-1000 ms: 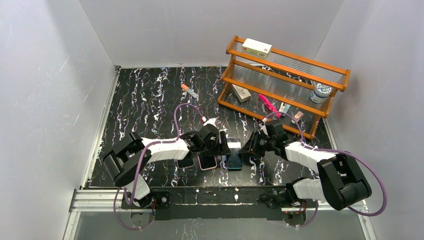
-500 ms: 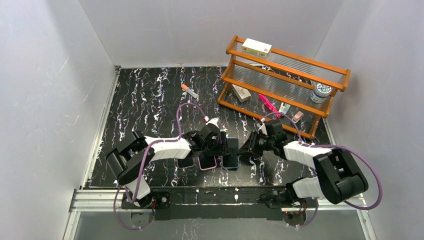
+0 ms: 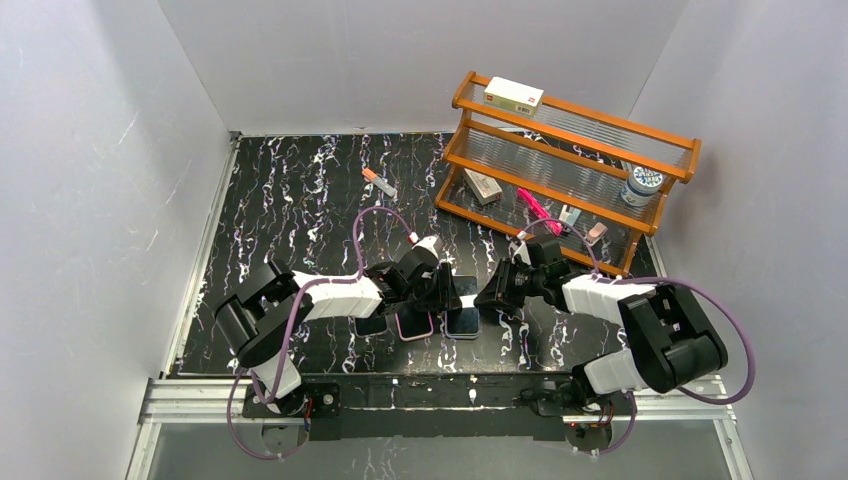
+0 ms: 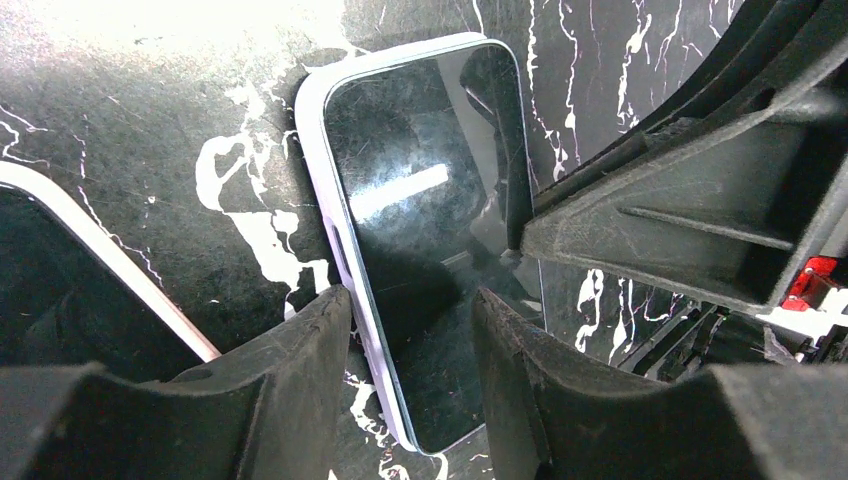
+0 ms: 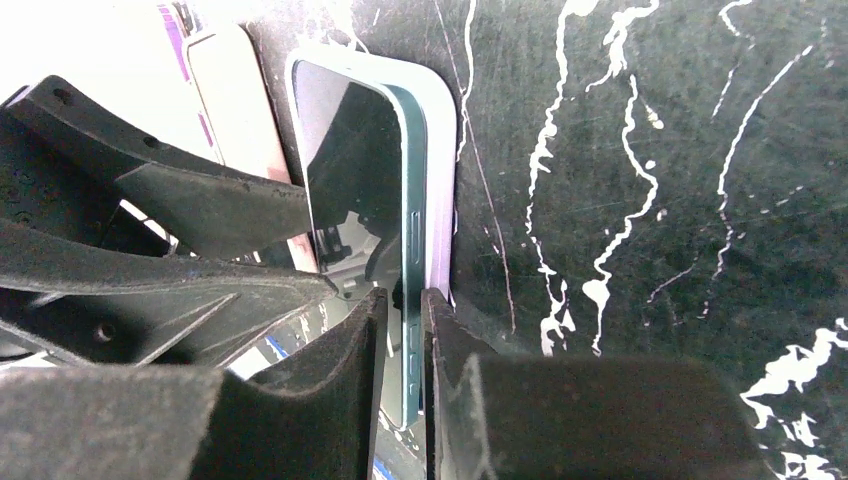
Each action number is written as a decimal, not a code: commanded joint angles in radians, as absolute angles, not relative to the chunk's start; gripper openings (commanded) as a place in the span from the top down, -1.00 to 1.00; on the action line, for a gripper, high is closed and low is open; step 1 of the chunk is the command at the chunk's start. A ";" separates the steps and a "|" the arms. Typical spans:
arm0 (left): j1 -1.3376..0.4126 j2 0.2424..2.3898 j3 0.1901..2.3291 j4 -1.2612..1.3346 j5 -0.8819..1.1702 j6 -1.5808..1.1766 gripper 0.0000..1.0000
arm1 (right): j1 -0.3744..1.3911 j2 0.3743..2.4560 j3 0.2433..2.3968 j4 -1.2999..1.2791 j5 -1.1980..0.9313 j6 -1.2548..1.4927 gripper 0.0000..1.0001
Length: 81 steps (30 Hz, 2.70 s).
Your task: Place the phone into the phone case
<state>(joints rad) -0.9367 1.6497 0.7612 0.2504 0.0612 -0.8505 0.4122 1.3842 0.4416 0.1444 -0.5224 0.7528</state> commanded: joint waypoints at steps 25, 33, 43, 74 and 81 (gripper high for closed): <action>-0.950 1.626 0.661 0.289 0.092 -0.953 0.29 | 0.415 1.317 0.415 0.139 -0.497 0.811 -0.56; -0.950 1.659 0.646 0.337 0.124 -0.979 0.36 | 0.415 1.362 0.390 0.281 -0.617 0.893 -0.58; -0.950 1.650 0.639 0.357 0.139 -0.973 0.41 | 0.414 1.321 0.352 0.557 -0.742 1.047 -0.56; -0.919 1.617 0.588 0.421 0.188 -0.910 0.39 | 0.402 1.513 0.258 1.033 -0.948 1.223 -0.40; -0.919 1.648 0.556 0.506 0.229 -0.957 0.45 | 0.402 1.588 0.239 1.160 -0.944 1.275 -0.20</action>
<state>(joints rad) -0.8917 1.5978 0.5865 0.4526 0.1703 -0.9508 0.3584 1.5673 0.2371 0.9340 -0.7673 1.1641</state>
